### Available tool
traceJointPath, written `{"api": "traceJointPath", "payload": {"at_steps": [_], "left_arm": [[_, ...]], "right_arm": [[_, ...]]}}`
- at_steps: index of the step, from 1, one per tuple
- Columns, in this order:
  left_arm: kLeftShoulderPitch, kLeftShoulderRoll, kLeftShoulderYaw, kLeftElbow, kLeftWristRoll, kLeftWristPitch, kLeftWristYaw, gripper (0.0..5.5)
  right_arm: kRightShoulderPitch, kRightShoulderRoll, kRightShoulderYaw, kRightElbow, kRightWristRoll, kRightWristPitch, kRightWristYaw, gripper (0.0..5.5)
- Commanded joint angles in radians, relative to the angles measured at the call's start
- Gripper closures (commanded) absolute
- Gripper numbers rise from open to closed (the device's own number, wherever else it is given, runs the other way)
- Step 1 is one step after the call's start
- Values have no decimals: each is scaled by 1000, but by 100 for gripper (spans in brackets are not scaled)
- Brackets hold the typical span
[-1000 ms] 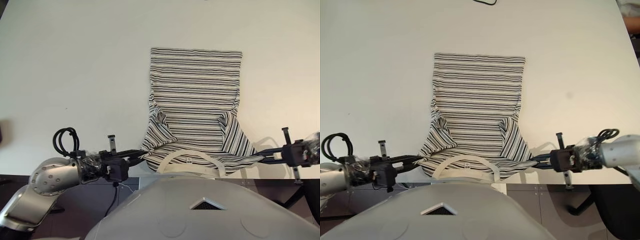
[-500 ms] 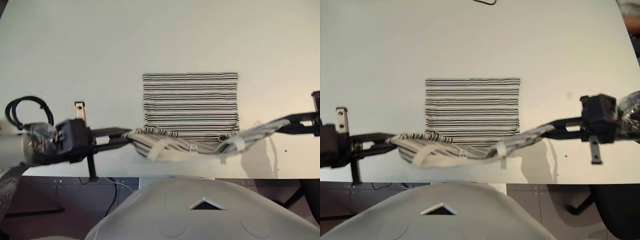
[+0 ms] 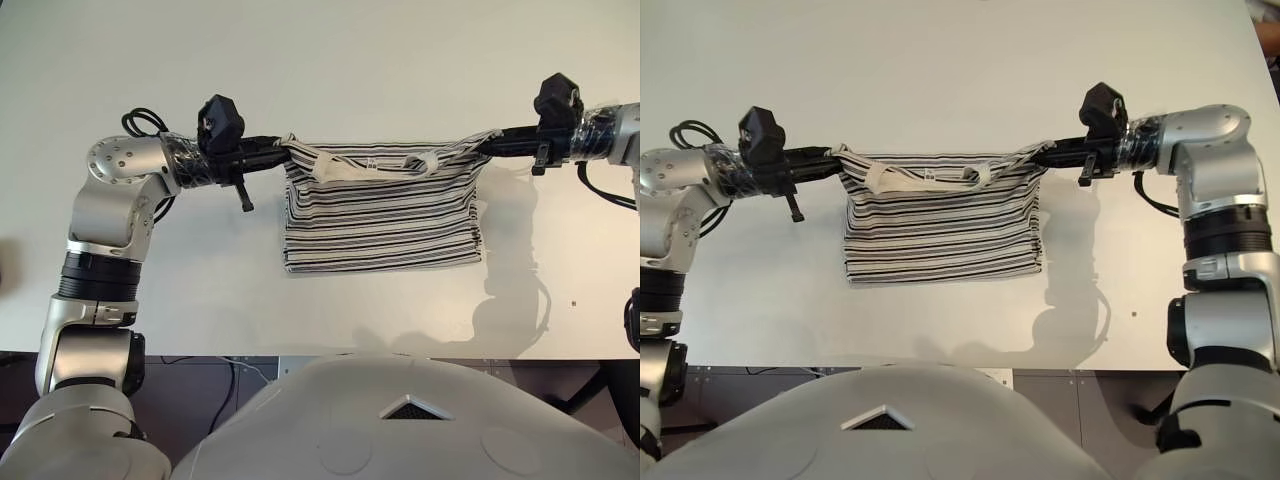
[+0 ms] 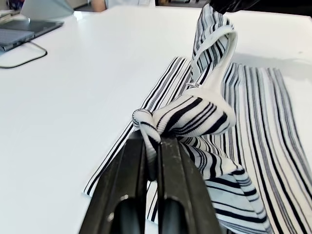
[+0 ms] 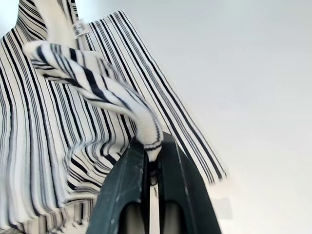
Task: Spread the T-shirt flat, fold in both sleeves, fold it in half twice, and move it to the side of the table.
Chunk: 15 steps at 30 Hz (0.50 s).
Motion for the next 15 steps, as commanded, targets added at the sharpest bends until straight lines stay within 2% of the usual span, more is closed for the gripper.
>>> {"api": "traceJointPath", "payload": {"at_steps": [1, 2, 3, 7, 11, 15], "left_arm": [[-146, -104, -87, 352, 222, -151, 112, 507], [-164, -119, -89, 419, 258, -192, 145, 475], [-176, -134, -79, 483, 286, -241, 184, 451], [-157, -161, -33, 556, 318, -384, 261, 389], [-148, -196, 38, 525, 254, -363, 257, 385], [-181, -235, 106, 518, 233, -293, 347, 385]], "right_arm": [[-75, 103, 29, 190, -115, -89, -68, 540], [-85, 122, 20, 222, -132, -107, -100, 540], [-90, 139, -5, 246, -129, -115, -116, 510], [-59, 156, -89, 239, -104, -77, -165, 451], [-27, 164, -139, 226, -101, -16, -225, 451], [4, 175, -149, 169, -146, -71, -324, 451]]}}
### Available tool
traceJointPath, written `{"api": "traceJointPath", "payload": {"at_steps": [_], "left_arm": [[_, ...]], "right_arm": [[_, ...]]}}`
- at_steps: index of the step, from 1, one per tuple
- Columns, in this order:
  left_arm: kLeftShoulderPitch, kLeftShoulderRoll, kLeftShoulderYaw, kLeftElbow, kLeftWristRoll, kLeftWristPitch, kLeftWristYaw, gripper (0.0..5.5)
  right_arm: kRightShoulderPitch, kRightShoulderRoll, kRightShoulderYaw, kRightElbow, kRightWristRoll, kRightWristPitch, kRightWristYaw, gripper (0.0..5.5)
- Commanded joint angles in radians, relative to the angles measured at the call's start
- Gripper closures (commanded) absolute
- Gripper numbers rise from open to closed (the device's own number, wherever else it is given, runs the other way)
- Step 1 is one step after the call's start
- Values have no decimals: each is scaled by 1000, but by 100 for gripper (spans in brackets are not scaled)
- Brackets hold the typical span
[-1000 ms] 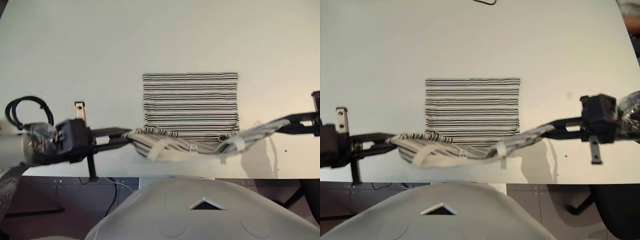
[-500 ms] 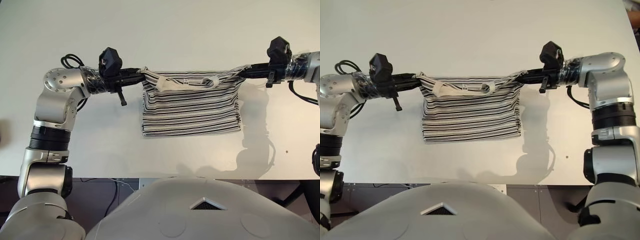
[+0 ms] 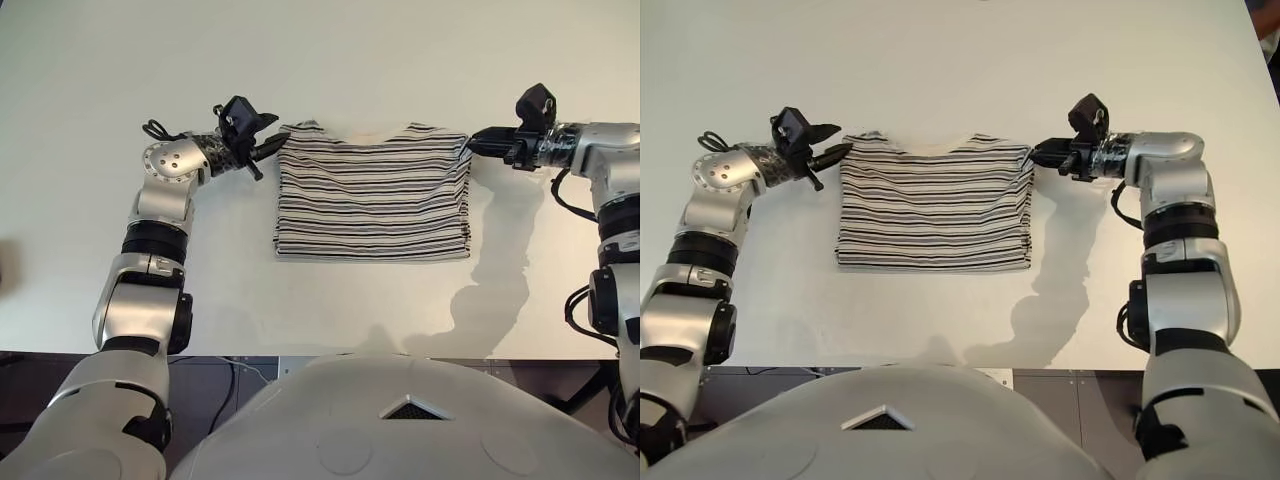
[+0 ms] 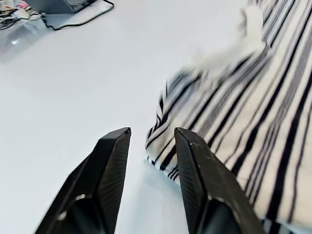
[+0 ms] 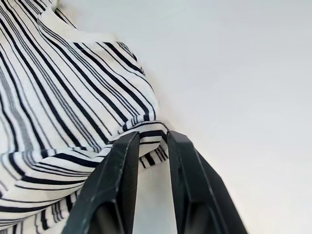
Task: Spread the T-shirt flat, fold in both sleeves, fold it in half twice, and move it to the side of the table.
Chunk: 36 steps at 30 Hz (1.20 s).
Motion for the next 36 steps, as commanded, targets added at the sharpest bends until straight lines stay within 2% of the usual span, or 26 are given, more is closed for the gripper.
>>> {"api": "traceJointPath", "payload": {"at_steps": [1, 4, 8, 12, 15, 19, 21, 23, 26, 29, 33, 36], "left_arm": [[-26, -21, 51, -40, 16, 43, 103, 385], [43, 10, 23, -293, 114, 13, 172, 385], [288, 84, -84, -783, 202, 72, 97, 385], [590, 215, -166, -1124, 266, 138, 1, 385], [690, 263, -202, -1195, 286, 193, -39, 385], [697, 285, -235, -1137, 383, 200, -28, 385], [681, 281, -226, -1066, 404, 188, -2, 385], [657, 309, -213, -1003, 437, 117, 29, 385], [567, 358, -204, -878, 486, -48, 60, 385], [389, 365, -228, -660, 519, -238, 77, 385], [157, 314, -276, -337, 590, -508, 162, 385], [-27, 269, -347, -85, 727, -686, 287, 385]], "right_arm": [[21, 20, -32, -84, -15, -65, -70, 451], [18, 35, -52, -149, -8, -168, -72, 451], [11, 18, 4, -111, -110, -390, -91, 451], [-9, -13, 159, 29, -339, -660, -152, 451], [-38, -18, 246, 151, -479, -783, -225, 451], [7, -142, 328, 134, -565, -1000, -165, 451], [72, -228, 376, 23, -545, -1105, -63, 451], [142, -276, 402, -137, -474, -1104, 29, 451], [271, -296, 412, -443, -369, -951, 91, 451], [390, -299, 415, -737, -249, -702, 132, 451], [433, -295, 402, -935, -153, -429, 178, 451], [429, -300, 384, -1008, -103, -302, 216, 451]]}}
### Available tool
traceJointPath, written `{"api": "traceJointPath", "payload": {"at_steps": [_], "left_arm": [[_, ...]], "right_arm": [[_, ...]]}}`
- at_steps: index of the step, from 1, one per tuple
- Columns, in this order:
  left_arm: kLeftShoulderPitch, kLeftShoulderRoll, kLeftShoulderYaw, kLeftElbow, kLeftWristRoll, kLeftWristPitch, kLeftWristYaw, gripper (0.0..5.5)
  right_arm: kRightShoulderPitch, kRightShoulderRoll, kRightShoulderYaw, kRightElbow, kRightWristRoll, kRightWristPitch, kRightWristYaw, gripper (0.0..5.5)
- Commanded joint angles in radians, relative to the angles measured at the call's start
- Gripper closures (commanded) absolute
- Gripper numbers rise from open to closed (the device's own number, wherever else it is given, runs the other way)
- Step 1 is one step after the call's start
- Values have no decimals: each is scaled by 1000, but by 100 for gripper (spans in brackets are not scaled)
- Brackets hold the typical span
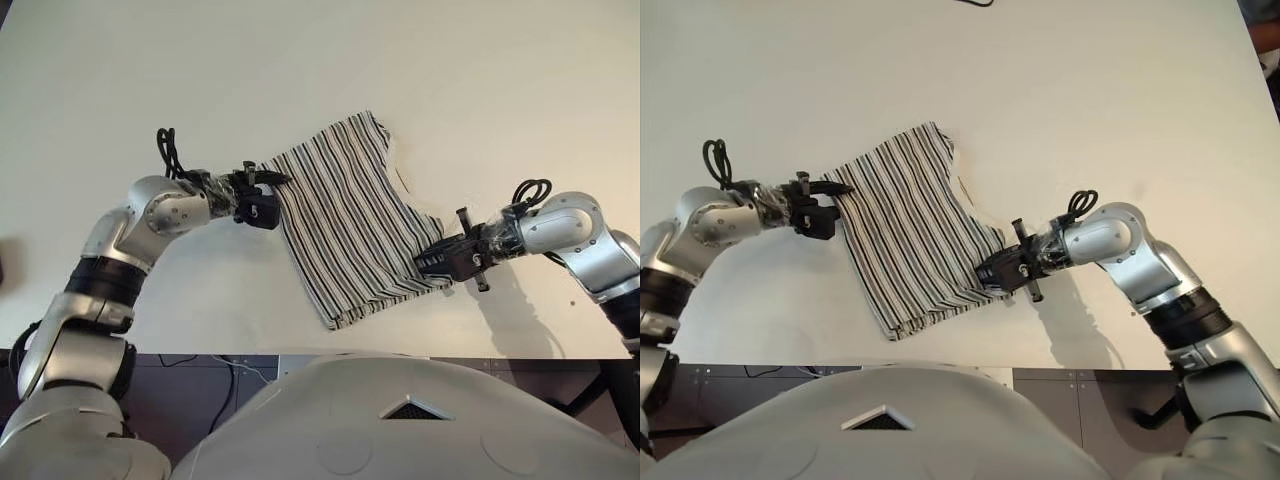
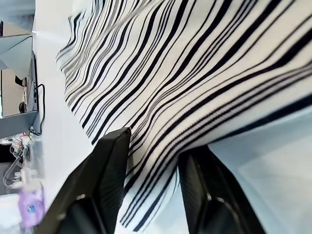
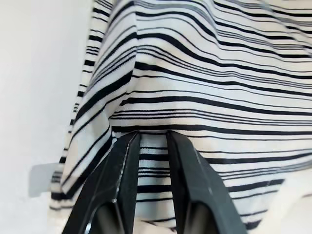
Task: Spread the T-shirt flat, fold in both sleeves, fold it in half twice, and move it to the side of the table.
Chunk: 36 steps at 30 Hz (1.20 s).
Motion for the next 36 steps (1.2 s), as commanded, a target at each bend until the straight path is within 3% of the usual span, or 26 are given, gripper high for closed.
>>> {"api": "traceJointPath", "payload": {"at_steps": [1, 6, 9, 15, 17, 20, 22, 24, 26, 30, 36], "left_arm": [[-246, -65, -94, 300, 199, -183, 184, 385], [-495, -145, -227, 562, 478, -206, 591, 385], [-558, -154, -244, 632, 503, -224, 705, 385], [-372, -3, -119, 713, 214, -284, 367, 385], [-231, 67, -59, 608, 71, -295, 279, 385], [135, 192, 34, 61, -179, -181, 210, 385], [352, 240, 91, -242, -228, -87, 221, 367], [491, 254, 122, -403, -221, -34, 218, 338], [596, 241, 159, -464, -144, -32, 240, 305], [738, 242, 224, -543, -15, -32, 268, 301], [716, 215, 217, -517, 116, -60, 270, 301]], "right_arm": [[-9, 2, -20, -80, 52, 161, 50, 451], [-50, 41, -53, -122, 101, 279, 65, 451], [-87, 73, -99, -113, 128, 328, 37, 451], [-46, 34, -207, -35, 100, 271, -20, 451], [-8, 17, -244, -5, 70, 212, -60, 451], [106, -25, -345, -49, 121, 212, -90, 451], [195, -26, -416, -101, 160, 203, -116, 421], [269, -25, -446, -129, 147, 136, -137, 383], [335, -21, -450, -123, 82, 2, -171, 343], [413, -16, -451, -99, 6, -177, -221, 338], [427, -6, -420, -85, -20, -234, -244, 338]]}}
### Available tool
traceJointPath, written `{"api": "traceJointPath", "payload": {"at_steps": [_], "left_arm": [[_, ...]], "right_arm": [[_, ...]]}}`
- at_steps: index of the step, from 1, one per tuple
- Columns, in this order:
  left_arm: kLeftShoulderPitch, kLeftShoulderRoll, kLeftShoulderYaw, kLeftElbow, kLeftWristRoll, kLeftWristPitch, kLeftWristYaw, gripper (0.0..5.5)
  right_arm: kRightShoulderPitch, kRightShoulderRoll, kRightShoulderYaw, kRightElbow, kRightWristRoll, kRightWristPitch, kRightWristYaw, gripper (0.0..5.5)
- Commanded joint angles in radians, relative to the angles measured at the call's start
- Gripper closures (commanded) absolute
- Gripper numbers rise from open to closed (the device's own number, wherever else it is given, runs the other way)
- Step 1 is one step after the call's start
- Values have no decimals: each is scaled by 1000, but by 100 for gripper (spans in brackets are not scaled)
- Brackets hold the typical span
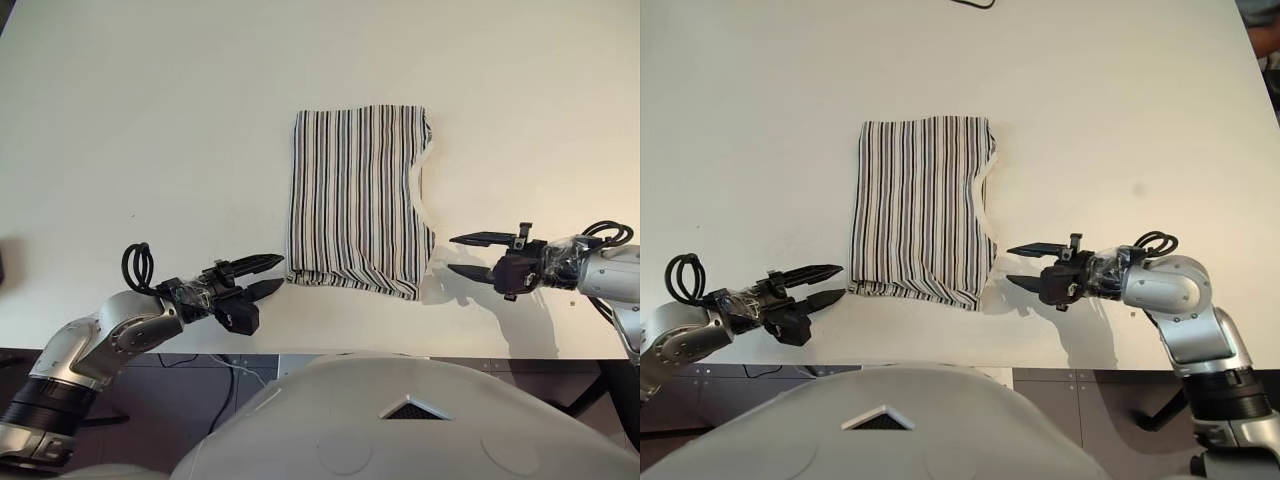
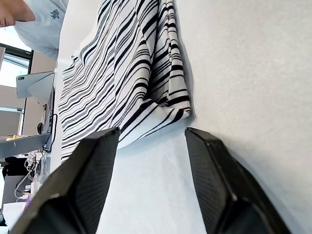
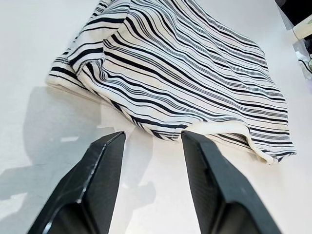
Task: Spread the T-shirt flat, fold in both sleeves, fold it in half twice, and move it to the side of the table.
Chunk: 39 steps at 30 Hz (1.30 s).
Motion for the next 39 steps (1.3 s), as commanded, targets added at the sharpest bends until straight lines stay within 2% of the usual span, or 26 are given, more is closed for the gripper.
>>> {"api": "traceJointPath", "payload": {"at_steps": [1, 7, 14, 25, 34, 36, 37, 39], "left_arm": [[-44, -18, -24, 44, 86, 8, -18, 301], [-168, -67, -101, 108, 121, -48, -31, 301], [-156, -13, -106, 110, 76, -136, -44, 301], [-222, -80, -179, 145, 50, -97, -112, 301], [-232, -76, -195, 175, -9, -98, -154, 466], [-231, -89, -195, 167, -60, -78, -173, 529], [-229, -90, -194, 157, -86, -70, -185, 535], [-222, -85, -193, 140, -120, -62, -207, 535]], "right_arm": [[-22, 2, 26, 1, -10, -11, -6, 338], [-72, 16, 65, 5, -7, -9, -11, 338], [-77, 10, 65, 27, -15, -41, -26, 338], [-107, 19, 100, 62, -50, -90, -50, 338], [-114, 8, 96, 84, -58, -145, -75, 333], [-109, -5, 95, 88, -78, -205, -84, 333], [-90, -27, 102, 92, -84, -252, -73, 309], [-64, -52, 115, 127, -147, -359, -87, 201]]}}
